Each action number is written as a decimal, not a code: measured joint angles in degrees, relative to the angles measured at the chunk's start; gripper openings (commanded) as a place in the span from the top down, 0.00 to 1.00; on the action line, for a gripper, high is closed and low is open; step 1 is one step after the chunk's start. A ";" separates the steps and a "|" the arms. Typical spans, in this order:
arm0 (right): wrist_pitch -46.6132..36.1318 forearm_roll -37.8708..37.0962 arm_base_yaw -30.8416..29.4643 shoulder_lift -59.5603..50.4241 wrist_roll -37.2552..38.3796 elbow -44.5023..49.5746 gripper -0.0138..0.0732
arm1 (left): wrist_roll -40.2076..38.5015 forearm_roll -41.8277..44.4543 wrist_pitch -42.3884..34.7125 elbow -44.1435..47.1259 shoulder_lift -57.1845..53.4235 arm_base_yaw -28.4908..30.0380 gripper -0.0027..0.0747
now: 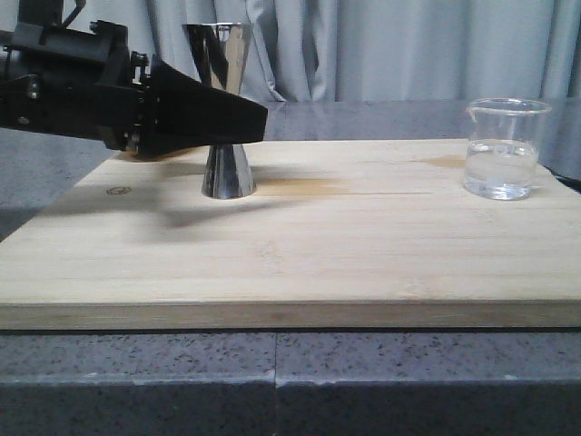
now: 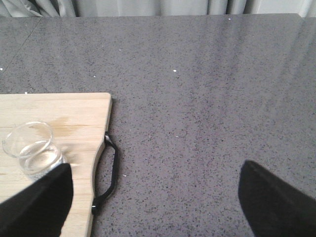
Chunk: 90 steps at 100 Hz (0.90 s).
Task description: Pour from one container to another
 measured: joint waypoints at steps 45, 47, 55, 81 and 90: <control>0.00 0.00 0.00 0.00 0.00 0.00 0.12 | 0.00 0.00 0.00 0.00 0.00 0.00 0.55; 0.00 0.00 0.00 0.00 0.00 0.00 0.12 | 0.00 0.00 0.00 0.00 0.00 0.00 0.57; 0.00 0.00 0.00 0.00 0.00 0.00 0.12 | 0.00 0.00 0.00 0.00 0.00 0.00 0.60; 0.00 0.00 0.00 0.00 0.00 0.00 0.12 | 0.00 -0.03 0.00 0.00 0.00 0.00 0.71; 0.00 0.00 0.00 0.00 0.00 0.00 0.12 | 0.00 -0.03 0.00 0.00 0.00 0.00 0.76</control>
